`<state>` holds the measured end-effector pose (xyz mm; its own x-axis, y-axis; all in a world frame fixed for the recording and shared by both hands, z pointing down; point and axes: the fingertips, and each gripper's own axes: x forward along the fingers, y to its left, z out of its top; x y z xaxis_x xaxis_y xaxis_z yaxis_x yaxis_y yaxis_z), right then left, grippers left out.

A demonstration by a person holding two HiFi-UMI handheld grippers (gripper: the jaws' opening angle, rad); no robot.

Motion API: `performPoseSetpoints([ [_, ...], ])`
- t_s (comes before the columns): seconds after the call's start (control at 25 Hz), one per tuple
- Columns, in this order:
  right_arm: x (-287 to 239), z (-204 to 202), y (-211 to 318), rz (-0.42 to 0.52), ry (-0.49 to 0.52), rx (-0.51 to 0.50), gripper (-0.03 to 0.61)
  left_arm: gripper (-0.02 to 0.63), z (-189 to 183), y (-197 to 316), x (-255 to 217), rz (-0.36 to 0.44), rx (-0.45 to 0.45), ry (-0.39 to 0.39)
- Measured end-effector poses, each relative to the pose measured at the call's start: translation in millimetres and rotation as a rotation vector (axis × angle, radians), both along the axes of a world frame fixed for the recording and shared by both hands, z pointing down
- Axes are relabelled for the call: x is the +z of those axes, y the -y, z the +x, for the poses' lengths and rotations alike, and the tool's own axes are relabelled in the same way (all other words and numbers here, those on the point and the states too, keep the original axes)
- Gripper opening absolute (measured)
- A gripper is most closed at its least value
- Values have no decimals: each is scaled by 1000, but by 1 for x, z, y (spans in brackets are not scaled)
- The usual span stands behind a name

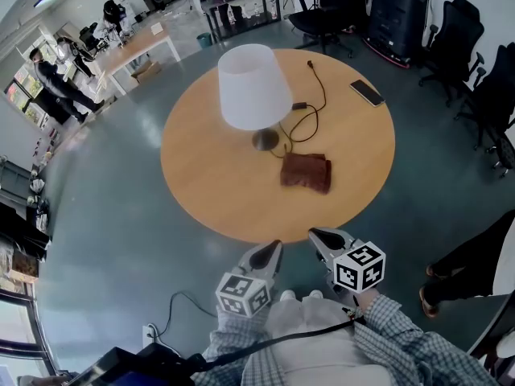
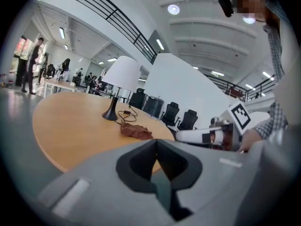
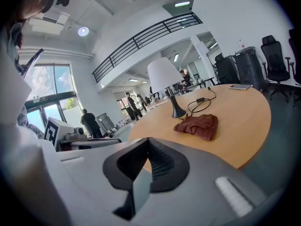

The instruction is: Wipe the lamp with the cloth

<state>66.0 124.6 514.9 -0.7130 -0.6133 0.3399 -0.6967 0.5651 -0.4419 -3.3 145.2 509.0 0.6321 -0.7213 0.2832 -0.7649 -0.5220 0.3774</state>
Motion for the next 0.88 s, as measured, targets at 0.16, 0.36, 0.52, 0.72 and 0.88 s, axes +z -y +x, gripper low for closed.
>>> performPoseSetpoints([
  [0.16, 0, 0, 1, 0, 1, -2, 5, 5, 0, 0, 1, 0, -1, 1],
  [0.36, 1, -2, 2, -3, 3, -5, 5, 5, -2, 0, 1, -2, -10, 1],
  [0.52, 1, -1, 4, -4, 4, -4, 5, 5, -3, 2, 1, 0, -12, 2],
  [0.72, 0, -2, 6, -9, 8, -5, 6, 5, -3, 3, 0, 0, -16, 4],
  [0.88, -3, 6, 7, -8, 8, 5, 5, 5, 3, 7, -2, 0, -10, 5],
])
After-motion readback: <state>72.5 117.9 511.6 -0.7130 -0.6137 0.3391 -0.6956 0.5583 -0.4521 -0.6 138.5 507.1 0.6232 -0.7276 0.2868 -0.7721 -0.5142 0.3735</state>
